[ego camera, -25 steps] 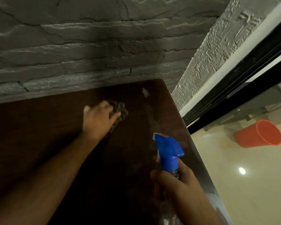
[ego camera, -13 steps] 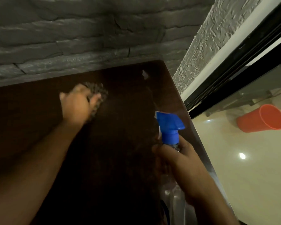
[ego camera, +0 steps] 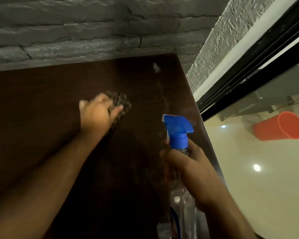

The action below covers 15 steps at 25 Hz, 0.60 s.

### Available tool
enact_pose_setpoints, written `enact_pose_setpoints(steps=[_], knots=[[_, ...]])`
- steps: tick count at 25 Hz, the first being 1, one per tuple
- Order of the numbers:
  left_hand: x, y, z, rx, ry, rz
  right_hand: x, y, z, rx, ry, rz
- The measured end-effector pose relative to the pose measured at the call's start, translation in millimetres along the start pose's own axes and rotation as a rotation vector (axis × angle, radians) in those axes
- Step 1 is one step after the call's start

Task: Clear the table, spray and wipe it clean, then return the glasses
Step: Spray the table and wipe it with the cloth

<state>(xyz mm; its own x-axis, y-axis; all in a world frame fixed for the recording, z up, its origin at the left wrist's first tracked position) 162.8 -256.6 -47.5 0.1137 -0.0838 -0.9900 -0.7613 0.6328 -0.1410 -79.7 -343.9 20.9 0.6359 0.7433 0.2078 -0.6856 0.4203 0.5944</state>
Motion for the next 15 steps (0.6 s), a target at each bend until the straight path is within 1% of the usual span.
enact_pose_setpoints(steps=[1,2,3,4,5,6,7,8,9,10,11,13,14,15], knots=[[3.9,-35.1,9.2,-0.104,-0.029,-0.002,-1.7,2.3,1.2,-0.018,0.021,-0.003],[5.5,-61.0,7.2,-0.175,-0.036,0.037,-3.6,5.7,2.6,-0.040,0.032,-0.007],[8.9,-70.6,-9.9,-0.187,-0.035,0.080,-5.4,9.0,3.6,-0.057,0.036,-0.015],[11.0,-60.5,-36.7,-0.146,0.007,0.111,-6.3,13.3,4.2,-0.067,0.035,-0.016],[6.1,-28.1,-67.3,-0.034,0.049,0.107,-5.5,19.2,3.9,-0.064,0.036,-0.008],[-1.5,22.7,-93.9,0.114,0.095,0.108,-4.4,24.6,2.6,-0.055,0.035,0.006],[-6.0,76.4,-105.6,0.233,0.144,0.106,-3.8,29.5,1.6,-0.048,0.033,0.020],[-13.8,119.9,-100.0,0.289,0.176,0.085,-5.6,33.8,-1.0,-0.041,0.029,0.027],[-18.5,141.1,-77.5,0.296,0.173,0.073,-9.2,36.6,-4.7,-0.033,0.023,0.024],[-17.9,138.7,-45.8,0.252,0.114,0.043,-14.3,39.9,-8.0,-0.030,0.018,0.017],[-15.6,116.0,-7.4,0.135,0.020,0.012,-18.6,43.7,-10.5,-0.029,0.027,0.013],[-11.2,52.9,62.5,-0.192,-0.087,-0.015,-21.7,53.5,-14.1,-0.034,0.052,0.015],[-7.8,22.2,79.9,-0.327,-0.095,0.000,-22.9,58.4,-16.4,-0.038,0.049,0.010],[-5.8,2.4,73.1,-0.370,-0.077,0.014,-24.9,62.2,-19.8,-0.041,0.044,0.004]])
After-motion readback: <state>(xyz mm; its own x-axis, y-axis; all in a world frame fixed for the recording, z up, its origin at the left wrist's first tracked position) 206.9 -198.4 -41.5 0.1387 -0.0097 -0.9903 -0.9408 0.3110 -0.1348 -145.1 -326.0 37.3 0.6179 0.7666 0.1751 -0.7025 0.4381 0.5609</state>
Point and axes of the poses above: each hand's wrist, its own y-axis away from the middle knuckle, its own x-axis out of the palm, z = x × y, the point moved 9 cm from there along -y, towards the middle knuckle, and after that the axes turned 12 degrees about -y, right-handed, at the moved point
